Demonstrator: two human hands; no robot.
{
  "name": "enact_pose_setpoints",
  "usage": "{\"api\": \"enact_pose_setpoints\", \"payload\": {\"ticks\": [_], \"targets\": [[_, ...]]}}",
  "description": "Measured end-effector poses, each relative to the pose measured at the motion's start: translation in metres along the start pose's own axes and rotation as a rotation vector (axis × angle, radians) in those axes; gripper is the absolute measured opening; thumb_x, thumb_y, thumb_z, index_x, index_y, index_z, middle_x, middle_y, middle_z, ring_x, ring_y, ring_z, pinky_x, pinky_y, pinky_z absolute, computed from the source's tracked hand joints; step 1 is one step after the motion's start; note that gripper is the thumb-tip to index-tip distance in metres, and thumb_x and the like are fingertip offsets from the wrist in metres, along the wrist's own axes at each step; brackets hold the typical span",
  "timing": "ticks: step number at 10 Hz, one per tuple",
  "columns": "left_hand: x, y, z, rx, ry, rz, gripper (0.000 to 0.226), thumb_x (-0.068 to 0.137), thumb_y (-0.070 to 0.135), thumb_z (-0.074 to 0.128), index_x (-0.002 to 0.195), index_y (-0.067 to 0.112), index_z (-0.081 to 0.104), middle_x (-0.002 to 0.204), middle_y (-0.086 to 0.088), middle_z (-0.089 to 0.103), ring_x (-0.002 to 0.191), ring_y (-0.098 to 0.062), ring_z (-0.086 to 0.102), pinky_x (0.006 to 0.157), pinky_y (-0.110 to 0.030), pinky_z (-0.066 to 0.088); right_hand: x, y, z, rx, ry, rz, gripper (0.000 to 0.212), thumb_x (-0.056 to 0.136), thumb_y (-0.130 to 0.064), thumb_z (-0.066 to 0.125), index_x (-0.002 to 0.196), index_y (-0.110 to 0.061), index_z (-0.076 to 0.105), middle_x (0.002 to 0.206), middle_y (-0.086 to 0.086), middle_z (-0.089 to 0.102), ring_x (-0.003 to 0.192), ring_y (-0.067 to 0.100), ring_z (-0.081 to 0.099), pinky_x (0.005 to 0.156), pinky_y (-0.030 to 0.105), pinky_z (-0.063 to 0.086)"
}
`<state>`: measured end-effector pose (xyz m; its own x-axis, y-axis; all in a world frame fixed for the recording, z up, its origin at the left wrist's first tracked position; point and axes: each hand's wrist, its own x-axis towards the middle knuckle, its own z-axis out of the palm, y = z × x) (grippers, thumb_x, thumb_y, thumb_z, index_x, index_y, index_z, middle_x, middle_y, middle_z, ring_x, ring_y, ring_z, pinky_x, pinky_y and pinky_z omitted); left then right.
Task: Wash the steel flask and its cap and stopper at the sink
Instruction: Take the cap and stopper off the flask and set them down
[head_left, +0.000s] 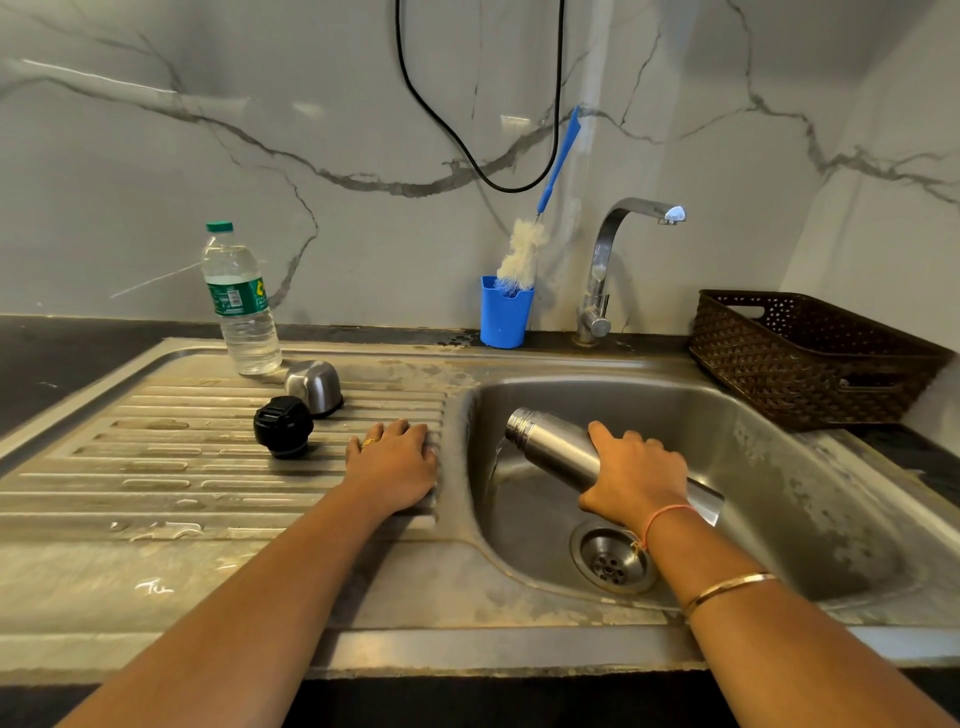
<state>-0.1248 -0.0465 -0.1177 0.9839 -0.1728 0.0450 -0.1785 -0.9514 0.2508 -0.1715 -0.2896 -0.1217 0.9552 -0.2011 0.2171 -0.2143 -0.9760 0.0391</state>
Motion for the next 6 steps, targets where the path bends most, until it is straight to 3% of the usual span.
{"api": "enact_pose_setpoints", "payload": {"ticks": [6], "targets": [[-0.0012, 0.0006, -0.0015, 0.001, -0.012, -0.002, 0.046, 0.099, 0.035, 0.031, 0.142, 0.020, 0.037, 0.148, -0.002, 0.034, 0.138, -0.025, 0.026, 0.113, -0.050, 0.017, -0.0002, -0.0013, -0.0006, -0.007, -0.003, 0.000, 0.063, 0.073, -0.041, 0.068, 0.126, -0.029, 0.036, 0.110, 0.007, 0.056, 0.101, 0.028, 0.055, 0.075, 0.035, 0.044]]}}
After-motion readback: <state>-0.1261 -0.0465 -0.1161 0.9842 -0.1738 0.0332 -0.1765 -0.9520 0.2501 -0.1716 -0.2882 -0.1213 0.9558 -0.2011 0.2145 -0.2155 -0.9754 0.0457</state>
